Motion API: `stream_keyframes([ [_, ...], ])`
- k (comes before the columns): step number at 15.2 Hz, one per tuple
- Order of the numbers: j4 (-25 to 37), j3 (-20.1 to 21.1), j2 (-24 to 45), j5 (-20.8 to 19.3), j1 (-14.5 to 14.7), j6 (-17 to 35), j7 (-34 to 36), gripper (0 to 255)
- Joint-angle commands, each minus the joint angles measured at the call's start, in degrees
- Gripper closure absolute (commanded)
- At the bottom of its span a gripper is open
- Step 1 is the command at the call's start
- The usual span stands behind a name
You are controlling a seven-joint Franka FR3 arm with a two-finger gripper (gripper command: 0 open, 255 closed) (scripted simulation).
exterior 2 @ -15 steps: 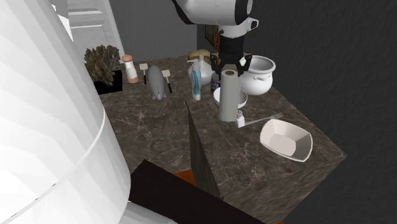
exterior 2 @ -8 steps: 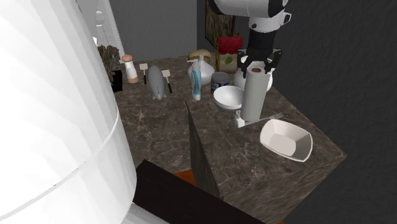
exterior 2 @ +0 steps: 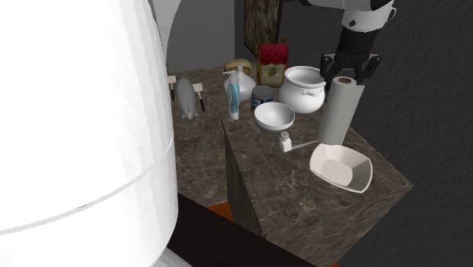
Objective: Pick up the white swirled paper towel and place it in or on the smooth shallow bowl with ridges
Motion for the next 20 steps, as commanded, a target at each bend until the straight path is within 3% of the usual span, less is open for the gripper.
stream_keyframes([
  [1,3.52,-0.86,1.63,0.71,-1.67,-1.92,-2.74,255],
  [7,16.11,-2.64,8.75,3.14,-6.60,-7.60,-9.42,255],
  [20,8.74,-2.31,10.60,3.72,-6.54,1.59,-9.81,255],
])
